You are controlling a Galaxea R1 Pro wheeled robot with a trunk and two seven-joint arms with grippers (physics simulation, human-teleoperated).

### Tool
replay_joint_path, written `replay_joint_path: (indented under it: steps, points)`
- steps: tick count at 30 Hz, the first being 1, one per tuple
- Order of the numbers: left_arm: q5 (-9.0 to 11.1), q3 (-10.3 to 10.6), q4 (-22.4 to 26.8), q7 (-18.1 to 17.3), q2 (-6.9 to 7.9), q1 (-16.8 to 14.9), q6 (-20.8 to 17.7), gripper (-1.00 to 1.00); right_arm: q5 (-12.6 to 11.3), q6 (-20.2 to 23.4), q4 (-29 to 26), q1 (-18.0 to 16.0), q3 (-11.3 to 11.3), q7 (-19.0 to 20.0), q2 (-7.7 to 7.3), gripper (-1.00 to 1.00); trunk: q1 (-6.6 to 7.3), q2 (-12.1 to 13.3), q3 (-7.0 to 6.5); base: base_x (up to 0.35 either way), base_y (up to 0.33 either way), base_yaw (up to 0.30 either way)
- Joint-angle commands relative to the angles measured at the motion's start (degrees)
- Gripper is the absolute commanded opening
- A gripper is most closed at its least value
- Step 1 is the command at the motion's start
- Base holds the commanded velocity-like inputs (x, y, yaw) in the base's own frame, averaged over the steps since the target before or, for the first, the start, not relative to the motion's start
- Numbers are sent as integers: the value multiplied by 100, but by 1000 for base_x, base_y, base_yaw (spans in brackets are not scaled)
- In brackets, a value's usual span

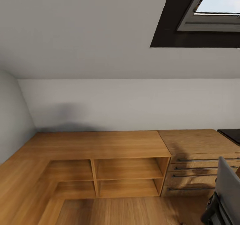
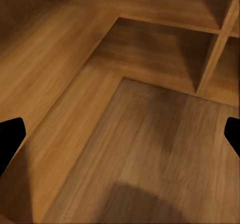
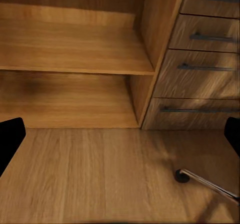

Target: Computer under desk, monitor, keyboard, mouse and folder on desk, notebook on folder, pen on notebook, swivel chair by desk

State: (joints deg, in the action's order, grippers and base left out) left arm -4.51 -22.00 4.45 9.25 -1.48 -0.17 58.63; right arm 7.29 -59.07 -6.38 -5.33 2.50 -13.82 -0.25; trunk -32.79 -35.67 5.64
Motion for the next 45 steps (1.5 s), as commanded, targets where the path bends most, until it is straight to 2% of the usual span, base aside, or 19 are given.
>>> replay_joint_path:
  steps: [1, 13, 45]
  points:
    - [-50, -7, 3, 50, -1, -2, 8, 100, 45, -8, 5, -6, 23, -60, -1, 100, -2, -9, 10, 1, 211, -297]
    - [-50, -7, 3, 50, -1, -2, 8, 100, 45, -8, 3, -5, 23, -59, -1, 100, -2, -9, 10, 63, 211, -298]
    - [-50, -9, 3, 50, -1, -4, 8, 100, 45, -8, -1, -6, 17, -60, -1, 100, -2, -9, 10, 3, 4, -300]
